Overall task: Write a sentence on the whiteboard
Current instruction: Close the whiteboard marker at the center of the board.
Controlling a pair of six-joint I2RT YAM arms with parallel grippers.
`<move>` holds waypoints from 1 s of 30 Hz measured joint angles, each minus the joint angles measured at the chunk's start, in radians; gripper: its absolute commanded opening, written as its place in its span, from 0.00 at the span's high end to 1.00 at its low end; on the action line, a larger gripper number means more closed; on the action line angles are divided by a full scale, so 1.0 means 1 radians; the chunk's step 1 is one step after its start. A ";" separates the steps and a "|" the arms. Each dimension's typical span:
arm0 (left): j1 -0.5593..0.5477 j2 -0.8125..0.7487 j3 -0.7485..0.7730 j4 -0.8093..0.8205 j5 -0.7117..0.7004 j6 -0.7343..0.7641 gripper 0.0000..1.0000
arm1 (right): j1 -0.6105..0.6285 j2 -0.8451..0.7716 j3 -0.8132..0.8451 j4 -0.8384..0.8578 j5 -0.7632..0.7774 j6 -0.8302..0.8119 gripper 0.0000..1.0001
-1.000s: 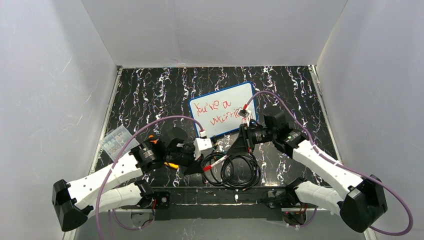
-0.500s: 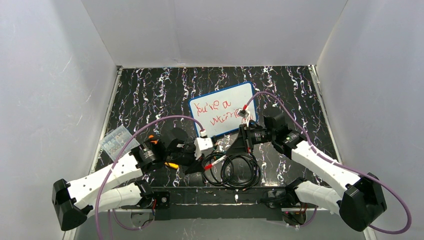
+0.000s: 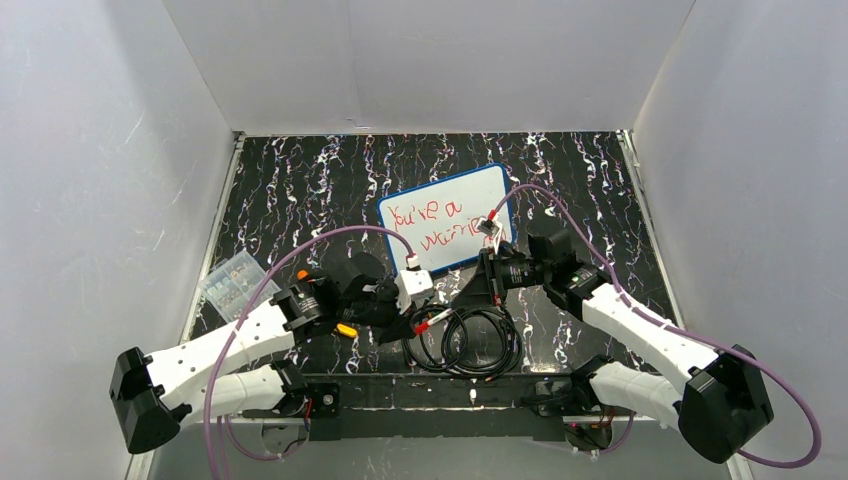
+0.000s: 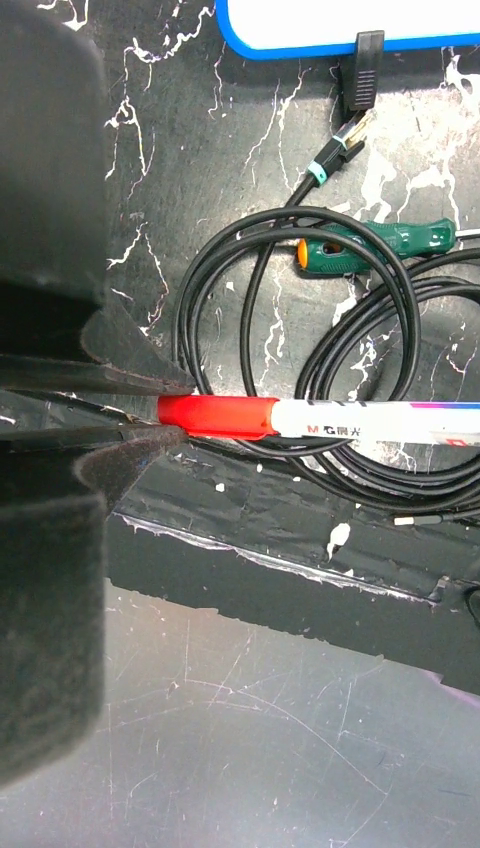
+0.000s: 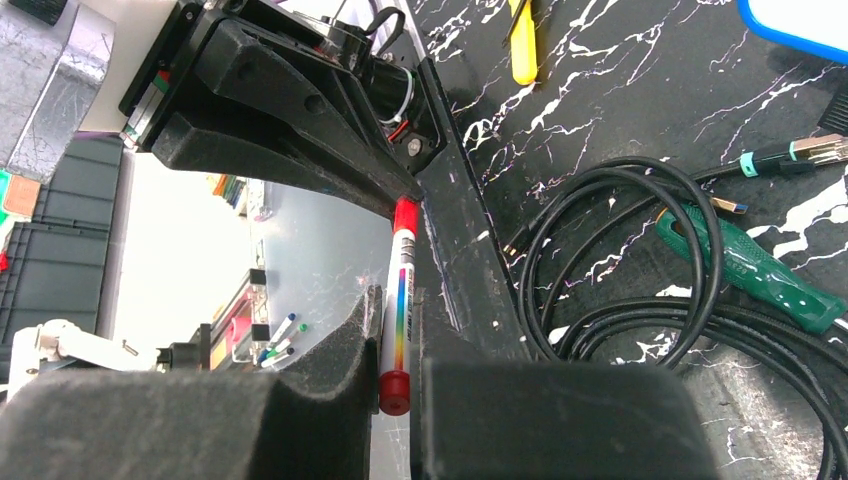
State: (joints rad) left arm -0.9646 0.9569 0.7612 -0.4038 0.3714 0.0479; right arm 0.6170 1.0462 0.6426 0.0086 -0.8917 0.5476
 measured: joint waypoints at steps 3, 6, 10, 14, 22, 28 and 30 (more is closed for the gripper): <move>0.000 0.006 0.000 0.002 -0.008 -0.003 1.00 | 0.000 0.001 -0.005 0.002 0.004 -0.001 0.99; 0.000 0.011 0.000 0.006 -0.013 -0.004 1.00 | 0.001 0.001 -0.005 0.006 0.010 -0.003 0.99; 0.000 0.026 0.001 0.007 -0.019 -0.004 1.00 | 0.010 0.010 -0.005 0.010 0.028 -0.010 0.99; 0.000 0.042 0.001 -0.002 -0.026 -0.005 1.00 | 0.027 0.026 -0.012 0.024 0.047 -0.012 0.99; 0.000 0.056 0.002 -0.033 -0.042 -0.007 1.00 | 0.062 0.056 -0.032 0.084 0.074 0.001 0.99; 0.000 0.054 0.002 -0.063 -0.090 -0.006 0.65 | 0.092 0.063 -0.062 0.174 0.144 0.050 0.99; 0.003 0.033 0.005 -0.043 -0.129 -0.011 0.45 | 0.111 0.054 -0.087 0.211 0.198 0.079 0.99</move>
State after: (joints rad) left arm -0.9615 0.9901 0.7662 -0.4469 0.2420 0.0372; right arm 0.7280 1.1000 0.5552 0.2192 -0.6937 0.6270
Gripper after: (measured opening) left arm 0.307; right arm 0.146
